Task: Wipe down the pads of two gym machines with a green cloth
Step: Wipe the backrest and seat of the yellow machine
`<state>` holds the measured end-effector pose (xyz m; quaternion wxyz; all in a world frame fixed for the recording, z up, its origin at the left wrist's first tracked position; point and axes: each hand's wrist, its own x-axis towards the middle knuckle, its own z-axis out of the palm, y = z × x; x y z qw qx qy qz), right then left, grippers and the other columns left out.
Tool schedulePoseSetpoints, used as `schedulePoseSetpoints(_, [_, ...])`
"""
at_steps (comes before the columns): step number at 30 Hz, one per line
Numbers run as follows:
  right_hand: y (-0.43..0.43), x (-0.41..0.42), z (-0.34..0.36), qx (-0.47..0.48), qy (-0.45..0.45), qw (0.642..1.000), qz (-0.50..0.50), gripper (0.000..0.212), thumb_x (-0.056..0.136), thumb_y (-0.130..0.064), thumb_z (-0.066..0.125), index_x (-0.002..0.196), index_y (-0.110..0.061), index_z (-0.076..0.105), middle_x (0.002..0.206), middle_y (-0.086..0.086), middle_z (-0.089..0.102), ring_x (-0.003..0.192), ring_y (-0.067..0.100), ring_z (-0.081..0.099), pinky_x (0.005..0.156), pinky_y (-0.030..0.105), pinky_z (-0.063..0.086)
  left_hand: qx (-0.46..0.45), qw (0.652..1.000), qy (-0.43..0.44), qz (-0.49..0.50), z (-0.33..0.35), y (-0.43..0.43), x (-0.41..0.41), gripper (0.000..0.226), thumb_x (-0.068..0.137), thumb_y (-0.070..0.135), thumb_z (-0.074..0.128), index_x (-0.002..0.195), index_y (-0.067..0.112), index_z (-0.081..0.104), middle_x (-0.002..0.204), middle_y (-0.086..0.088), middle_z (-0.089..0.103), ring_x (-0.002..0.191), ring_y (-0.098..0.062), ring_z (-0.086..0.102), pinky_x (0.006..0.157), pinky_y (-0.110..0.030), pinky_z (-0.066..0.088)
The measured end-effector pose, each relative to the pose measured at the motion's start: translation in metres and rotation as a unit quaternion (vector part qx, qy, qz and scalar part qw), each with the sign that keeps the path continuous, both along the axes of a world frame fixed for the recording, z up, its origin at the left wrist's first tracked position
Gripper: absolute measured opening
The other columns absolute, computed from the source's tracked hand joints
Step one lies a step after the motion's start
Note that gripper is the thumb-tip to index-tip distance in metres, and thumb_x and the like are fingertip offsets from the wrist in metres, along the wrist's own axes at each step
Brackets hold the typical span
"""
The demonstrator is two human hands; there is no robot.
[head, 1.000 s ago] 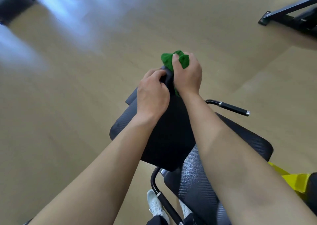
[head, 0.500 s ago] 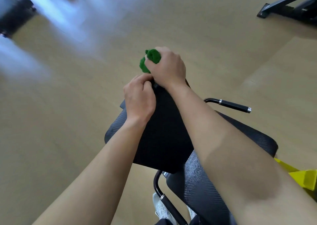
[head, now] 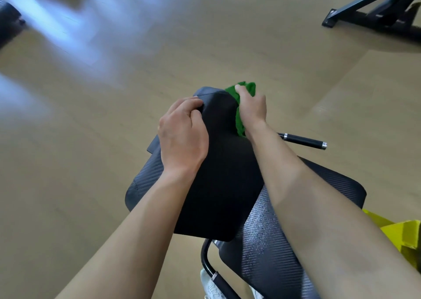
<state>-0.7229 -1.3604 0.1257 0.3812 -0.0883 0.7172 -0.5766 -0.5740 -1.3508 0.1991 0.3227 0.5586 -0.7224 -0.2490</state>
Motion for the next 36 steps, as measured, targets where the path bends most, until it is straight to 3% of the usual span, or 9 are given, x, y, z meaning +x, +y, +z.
schedulePoseSetpoints(5, [0.004, 0.05, 0.033, -0.134, 0.175, 0.974, -0.044, 0.016, 0.097, -0.031, 0.056, 0.101, -0.022, 0.068, 0.104, -0.001, 0.066, 0.102, 0.018, 0.063, 0.097, 0.037, 0.051, 0.084, 0.993, 0.078, 0.024, 0.012, -0.006, 0.004, 0.04, 0.088, 0.003, 0.046, 0.095, 0.021, 0.081, 0.1, 0.015, 0.075, 0.099, 0.003, 0.064, 0.097, -0.012, 0.045])
schedulePoseSetpoints(7, [0.017, 0.076, 0.017, -0.132, 0.258, 0.956, -0.048, 0.04, 0.099, -0.027, 0.053, 0.137, -0.017, 0.06, 0.138, 0.007, 0.055, 0.133, 0.021, 0.051, 0.115, 0.038, 0.04, 0.114, 0.987, 0.109, 0.037, 0.017, -0.007, 0.015, 0.04, 0.088, 0.004, 0.046, 0.093, 0.024, 0.08, 0.094, 0.016, 0.075, 0.096, 0.003, 0.066, 0.094, -0.02, 0.05])
schedulePoseSetpoints(9, [0.037, 0.108, -0.007, -0.133, 0.307, 0.941, -0.056, 0.049, 0.1, -0.026, 0.052, 0.147, -0.012, 0.049, 0.155, 0.019, 0.04, 0.146, 0.031, 0.039, 0.118, 0.05, 0.037, 0.111, 0.989, 0.095, 0.035, 0.02, 0.004, 0.031, 0.038, 0.089, 0.004, 0.047, 0.096, 0.024, 0.079, 0.096, 0.013, 0.075, 0.097, 0.0, 0.066, 0.093, -0.021, 0.05])
schedulePoseSetpoints(14, [0.099, 0.176, -0.035, -0.159, 0.356, 0.918, 0.068, 0.05, 0.103, -0.035, 0.051, 0.148, -0.017, 0.04, 0.162, 0.022, 0.025, 0.152, 0.037, 0.028, 0.12, 0.054, 0.031, 0.076, 0.995, 0.063, 0.029, 0.015, 0.037, 0.072, 0.039, 0.088, -0.002, 0.05, 0.091, 0.029, 0.075, 0.098, 0.017, 0.071, 0.098, 0.008, 0.063, 0.092, -0.012, 0.045])
schedulePoseSetpoints(23, [0.034, 0.105, 0.005, -0.131, 0.274, 0.953, -0.016, 0.061, 0.095, -0.042, 0.041, 0.15, -0.018, 0.048, 0.163, 0.014, 0.03, 0.152, 0.026, 0.028, 0.12, 0.05, 0.03, 0.085, 0.993, 0.027, 0.08, 0.017, 0.041, 0.104, 0.039, 0.089, 0.003, 0.047, 0.1, 0.028, 0.075, 0.106, 0.013, 0.07, 0.101, 0.0, 0.062, 0.093, -0.019, 0.045])
schedulePoseSetpoints(26, [0.089, 0.182, -0.007, -0.162, 0.326, 0.93, 0.052, 0.056, 0.101, -0.037, 0.044, 0.152, -0.014, 0.044, 0.162, 0.023, 0.027, 0.152, 0.038, 0.027, 0.119, 0.057, 0.031, 0.039, 0.994, 0.049, 0.091, 0.006, 0.057, 0.111, 0.036, 0.085, 0.0, 0.049, 0.096, 0.023, 0.075, 0.101, 0.011, 0.069, 0.097, 0.008, 0.06, 0.091, -0.015, 0.046])
schedulePoseSetpoints(30, [0.148, 0.244, -0.017, -0.22, 0.415, 0.861, 0.196, 0.054, 0.107, -0.046, 0.027, 0.159, -0.034, 0.024, 0.16, 0.017, 0.024, 0.143, 0.042, 0.034, 0.113, 0.067, 0.036, -0.015, 0.99, 0.086, 0.112, -0.007, 0.082, 0.122, 0.034, 0.081, 0.0, 0.047, 0.097, 0.013, 0.075, 0.104, 0.003, 0.067, 0.099, 0.003, 0.06, 0.092, -0.021, 0.048])
schedulePoseSetpoints(33, [0.125, 0.202, -0.027, -0.227, 0.486, 0.825, 0.179, 0.048, 0.102, -0.031, 0.051, 0.147, -0.015, 0.046, 0.158, 0.028, 0.031, 0.14, 0.05, 0.04, 0.113, 0.059, 0.037, -0.03, 0.989, 0.08, 0.123, -0.015, 0.098, 0.127, 0.033, 0.086, -0.001, 0.049, 0.103, 0.008, 0.075, 0.112, -0.001, 0.067, 0.106, 0.0, 0.06, 0.098, -0.027, 0.049])
schedulePoseSetpoints(36, [0.085, 0.144, -0.018, -0.181, 0.462, 0.861, 0.109, 0.053, 0.095, -0.023, 0.054, 0.146, -0.005, 0.052, 0.158, 0.031, 0.033, 0.146, 0.049, 0.033, 0.115, 0.061, 0.033, -0.055, 0.991, 0.062, 0.105, -0.026, 0.119, 0.127, 0.036, 0.087, -0.004, 0.051, 0.113, 0.007, 0.074, 0.126, -0.006, 0.064, 0.122, -0.014, 0.057, 0.108, -0.031, 0.044])
